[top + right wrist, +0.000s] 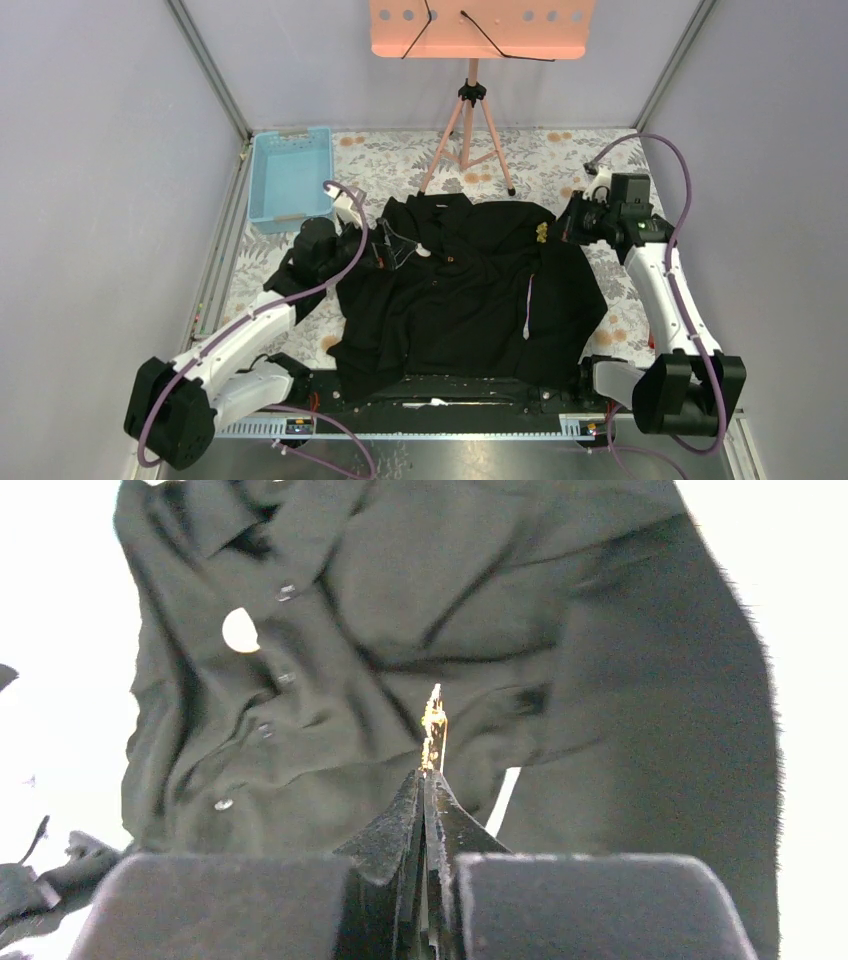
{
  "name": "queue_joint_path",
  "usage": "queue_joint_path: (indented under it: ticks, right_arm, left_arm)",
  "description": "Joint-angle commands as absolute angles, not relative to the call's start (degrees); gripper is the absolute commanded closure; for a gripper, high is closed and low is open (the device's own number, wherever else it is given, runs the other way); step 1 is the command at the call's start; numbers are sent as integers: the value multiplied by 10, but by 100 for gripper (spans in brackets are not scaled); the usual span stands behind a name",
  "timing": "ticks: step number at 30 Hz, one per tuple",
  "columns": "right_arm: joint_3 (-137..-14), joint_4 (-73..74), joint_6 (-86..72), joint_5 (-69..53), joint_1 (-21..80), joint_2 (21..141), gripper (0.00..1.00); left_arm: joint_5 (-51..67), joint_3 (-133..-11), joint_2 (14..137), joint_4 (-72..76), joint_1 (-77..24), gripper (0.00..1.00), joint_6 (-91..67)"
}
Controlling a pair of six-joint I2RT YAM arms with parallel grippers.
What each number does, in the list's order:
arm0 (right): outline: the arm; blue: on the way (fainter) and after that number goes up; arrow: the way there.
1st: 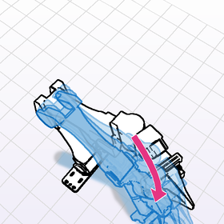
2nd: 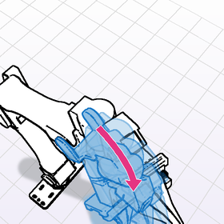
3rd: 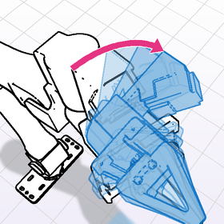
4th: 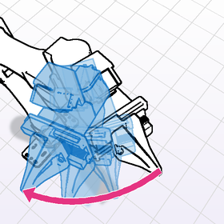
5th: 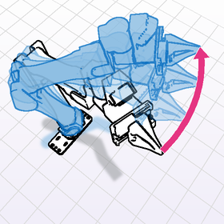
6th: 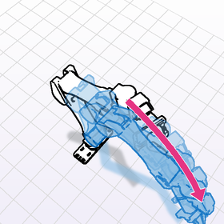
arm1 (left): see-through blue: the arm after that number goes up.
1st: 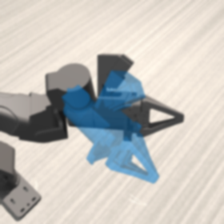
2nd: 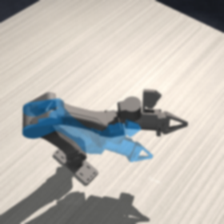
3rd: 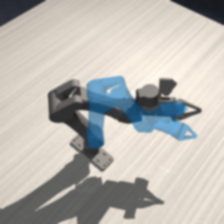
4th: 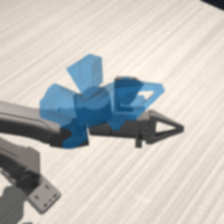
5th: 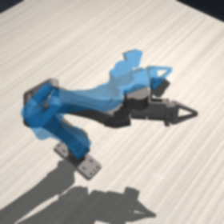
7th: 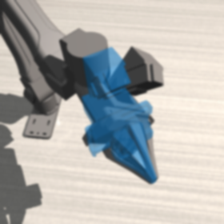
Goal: Pin the brooch onto the clothing
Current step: Pick up the brooch from the center of the board, then adjust the brooch.
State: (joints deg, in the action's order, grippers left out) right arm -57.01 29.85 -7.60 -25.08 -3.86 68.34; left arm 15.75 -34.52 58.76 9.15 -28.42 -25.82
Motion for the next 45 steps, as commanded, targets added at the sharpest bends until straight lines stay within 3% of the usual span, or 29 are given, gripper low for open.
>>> queue_joint_path:
  ticks: [1,5,11,34,45]
  right_arm:
    - [-536,238,-133,-342,15,646,100]
    - [-514,187,-174,-385,72,619,100]
    - [-504,116,-243,-441,115,572,100]
    - [-546,25,-372,-505,188,513,100]
    - [-550,30,-376,-521,202,505,100]
  left_arm:
    - [230,-320,529,127,-286,1,-335]
    - [296,-291,495,176,-286,1,-392]
    - [373,-231,513,399,-286,1,-545]
    - [345,-321,693,663,-432,2,-609]
    - [356,-360,739,657,-445,21,-611]
